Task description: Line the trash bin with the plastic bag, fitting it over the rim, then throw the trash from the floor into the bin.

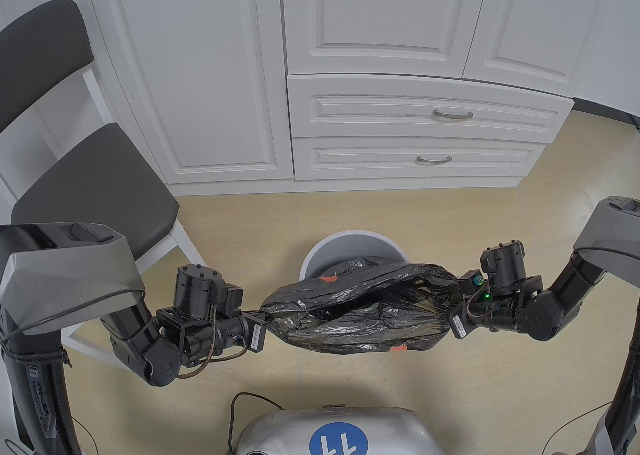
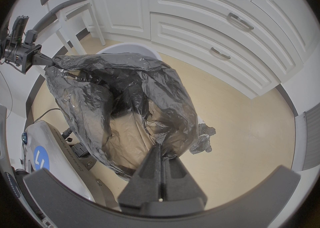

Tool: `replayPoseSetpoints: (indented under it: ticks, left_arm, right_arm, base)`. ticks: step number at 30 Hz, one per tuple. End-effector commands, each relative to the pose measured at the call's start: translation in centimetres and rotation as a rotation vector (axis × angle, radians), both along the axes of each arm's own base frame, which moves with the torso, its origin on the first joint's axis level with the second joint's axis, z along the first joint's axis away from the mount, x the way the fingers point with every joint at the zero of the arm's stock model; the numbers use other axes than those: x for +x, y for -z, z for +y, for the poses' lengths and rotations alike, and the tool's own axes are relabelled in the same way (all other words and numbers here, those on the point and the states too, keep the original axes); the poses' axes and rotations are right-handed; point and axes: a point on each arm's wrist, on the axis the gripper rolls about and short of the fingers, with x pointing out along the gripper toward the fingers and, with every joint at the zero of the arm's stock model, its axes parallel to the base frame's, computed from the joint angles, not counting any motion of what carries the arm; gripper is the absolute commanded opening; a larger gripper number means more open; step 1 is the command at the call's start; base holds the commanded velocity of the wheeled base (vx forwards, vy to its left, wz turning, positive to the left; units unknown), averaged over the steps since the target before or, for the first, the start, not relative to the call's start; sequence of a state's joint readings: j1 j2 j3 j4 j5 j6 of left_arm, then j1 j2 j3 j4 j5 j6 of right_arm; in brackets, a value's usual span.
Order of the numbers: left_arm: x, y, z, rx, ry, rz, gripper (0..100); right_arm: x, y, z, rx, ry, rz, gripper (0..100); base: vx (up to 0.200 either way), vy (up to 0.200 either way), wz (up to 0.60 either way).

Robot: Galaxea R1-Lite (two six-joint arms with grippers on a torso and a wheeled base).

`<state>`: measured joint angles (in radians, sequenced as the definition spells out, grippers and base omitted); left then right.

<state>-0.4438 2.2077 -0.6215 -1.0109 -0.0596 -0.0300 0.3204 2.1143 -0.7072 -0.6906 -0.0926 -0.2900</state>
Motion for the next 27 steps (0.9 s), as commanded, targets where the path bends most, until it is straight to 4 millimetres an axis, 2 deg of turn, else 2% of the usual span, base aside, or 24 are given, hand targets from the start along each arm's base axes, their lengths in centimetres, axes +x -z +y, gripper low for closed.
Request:
replayPoseSetpoints:
  ticks: [1,2,7,13,14,19,22,24,26,27]
  left_arm:
    - [-0.1,0.1,0.0,0.001,0.002,-0.002,0]
    - [-0.1,0.0,0.0,0.0,0.003,-0.002,0]
    - [-0.2,-0.1,-0.1,-0.004,0.005,-0.005,0]
    - [-0.3,-1.0,0.0,-0.019,0.003,-0.04,0]
    - [-0.5,-1.5,0.1,-0.025,0.003,-0.053,0]
    - [-1.1,-2.5,0.2,-0.045,0.014,-0.084,0]
    - [-1.1,-1.7,0.3,-0.042,0.015,-0.084,0]
    - [-1.0,-1.2,0.2,-0.036,0.014,-0.072,0]
    - [-0.6,0.4,0.3,-0.012,0.006,-0.036,0]
    - [-0.7,0.5,0.3,-0.002,0.011,-0.032,100]
  right_arm:
    - [-0.3,-0.1,-0.1,-0.009,-0.006,0.001,0]
    - [-0.4,-0.1,-0.2,-0.014,-0.01,0.002,100]
    - [-0.8,-0.3,-0.4,-0.032,-0.025,0.0,100]
    - [-2.6,-2.8,-1.1,-0.029,-0.047,-0.05,100]
    - [-3.3,-4.0,-1.3,-0.029,-0.055,-0.081,100]
    - [-5.2,-7.0,-1.3,0.007,-0.075,-0.171,100]
    - [-5.6,-8.2,-0.9,0.045,-0.073,-0.209,100]
    - [-5.6,-8.3,-0.8,0.058,-0.068,-0.209,100]
    - [-5.2,-8.3,0.5,0.116,-0.067,-0.231,100]
    - [-5.0,-8.1,0.8,0.131,-0.066,-0.233,100]
  base:
    - [0.0,0.0,0.0]
    - [0.0,0.0,0.0]
    - [0.0,0.0,0.0]
    - [0.0,0.0,0.0]
    - [0.0,0.0,0.0]
    - [0.0,0.0,0.0]
    - [0.0,0.0,0.0]
    - [0.0,0.0,0.0]
    - [0.0,0.0,0.0]
    - [0.0,0.0,0.0]
